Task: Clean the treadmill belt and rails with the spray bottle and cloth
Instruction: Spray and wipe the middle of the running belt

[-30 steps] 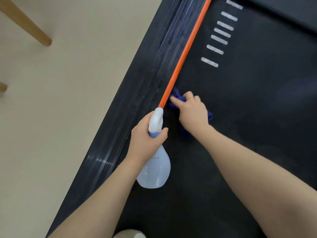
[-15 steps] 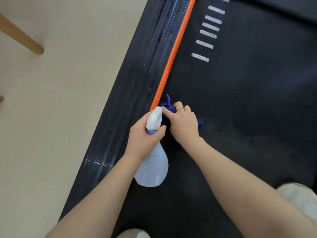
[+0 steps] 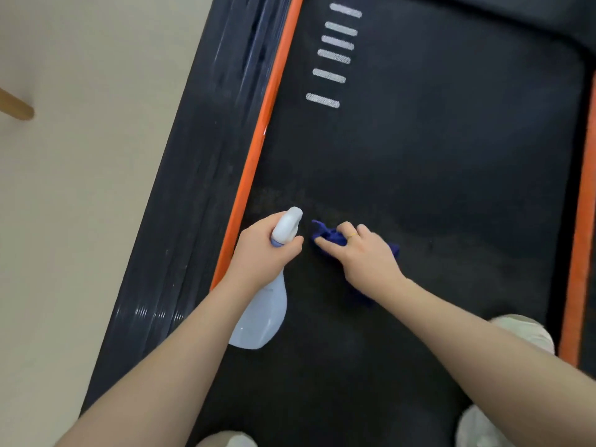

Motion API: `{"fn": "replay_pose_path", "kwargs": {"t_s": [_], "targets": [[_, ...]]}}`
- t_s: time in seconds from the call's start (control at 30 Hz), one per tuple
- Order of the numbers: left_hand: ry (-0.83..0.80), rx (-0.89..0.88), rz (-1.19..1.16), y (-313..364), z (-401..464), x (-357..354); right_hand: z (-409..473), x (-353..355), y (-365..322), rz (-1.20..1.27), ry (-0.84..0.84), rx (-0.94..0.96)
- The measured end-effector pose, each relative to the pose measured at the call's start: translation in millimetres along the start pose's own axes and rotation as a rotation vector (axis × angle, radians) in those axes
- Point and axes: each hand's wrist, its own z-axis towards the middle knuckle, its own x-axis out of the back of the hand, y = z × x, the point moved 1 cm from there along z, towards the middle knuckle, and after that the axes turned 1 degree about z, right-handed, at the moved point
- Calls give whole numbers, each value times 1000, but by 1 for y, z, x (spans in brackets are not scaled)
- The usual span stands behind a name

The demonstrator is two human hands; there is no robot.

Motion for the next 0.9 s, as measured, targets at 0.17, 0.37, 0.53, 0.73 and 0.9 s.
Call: {"fn": "replay_pose_path", "kwargs": {"t_s": [0.17,0.37,0.53,0.73,0.9], "targets": [[34,-46,41,2,-1,-6,41,21,44,80,-13,-621],[72,48,63,5,3,-7,7,16,-37,194,-198,-231],[186,97,46,1,-15,-7,6,30,7,170,-200,-284],[73,8,160,3,-31,-19,-11,34,26,322,-52,-510],[-163,23,212,6,-29,-53,-36,42,50,391,8,-673]]}}
